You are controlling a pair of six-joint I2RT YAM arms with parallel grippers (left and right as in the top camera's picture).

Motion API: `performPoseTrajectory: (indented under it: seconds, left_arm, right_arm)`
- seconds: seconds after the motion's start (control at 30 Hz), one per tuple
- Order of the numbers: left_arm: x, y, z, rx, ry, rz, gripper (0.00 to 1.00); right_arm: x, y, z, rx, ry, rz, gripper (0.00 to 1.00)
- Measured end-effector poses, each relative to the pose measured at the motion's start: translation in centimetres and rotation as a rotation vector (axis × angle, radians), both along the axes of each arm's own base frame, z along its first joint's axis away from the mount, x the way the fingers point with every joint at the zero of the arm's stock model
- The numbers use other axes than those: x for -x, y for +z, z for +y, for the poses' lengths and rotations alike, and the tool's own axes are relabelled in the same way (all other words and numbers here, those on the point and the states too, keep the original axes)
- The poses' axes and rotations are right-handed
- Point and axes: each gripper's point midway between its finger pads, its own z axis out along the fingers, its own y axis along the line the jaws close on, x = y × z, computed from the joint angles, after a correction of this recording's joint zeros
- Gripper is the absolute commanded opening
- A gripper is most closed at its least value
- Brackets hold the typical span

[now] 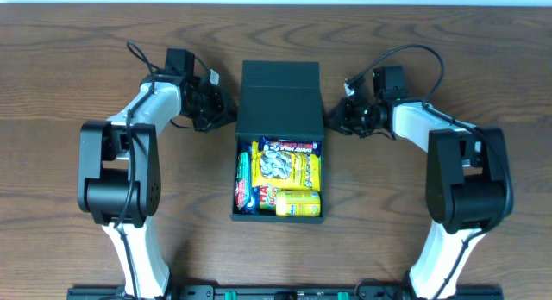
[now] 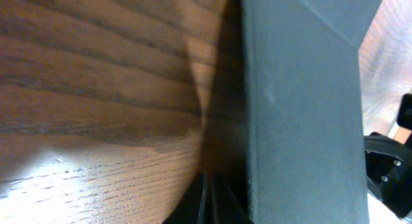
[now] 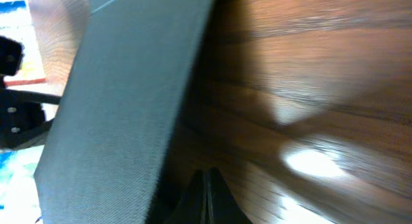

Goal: Pack container
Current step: 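Grip the lid edges with both grippers and swing it forward, then lower the lid onto the box with both grippers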

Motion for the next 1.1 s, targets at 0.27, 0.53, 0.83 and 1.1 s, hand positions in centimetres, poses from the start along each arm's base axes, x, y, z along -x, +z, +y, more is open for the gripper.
performPoseTrajectory:
  seconds: [0.27,0.53,0.83,1.1]
  left_arm:
    - [0.2,0.2,-0.2,0.017,-0.016,0.009,0.05]
    - [-0.7,1.6,-0.5,0.044,-0.066,-0.055,0.05]
    - [-0.8,4.2,-0.7,0.052,-0.139,-0.069,0.06]
    - [-1.1,8.3,-0.7,0.036,-0.231,-0.166,0.06]
  right_arm:
    - [-0.6,1.6,1.4,-0.103,0.050,-0.068,0.01]
    - [-1.1,4.5,2.4,-0.245,0.156,-0.209,0.01]
    - [-0.8,6.8,2.9,-0.355,0.232,-0.292,0.01]
    - [-0.7,11.0,2.9,-0.370,0.257,-0.385,0.01]
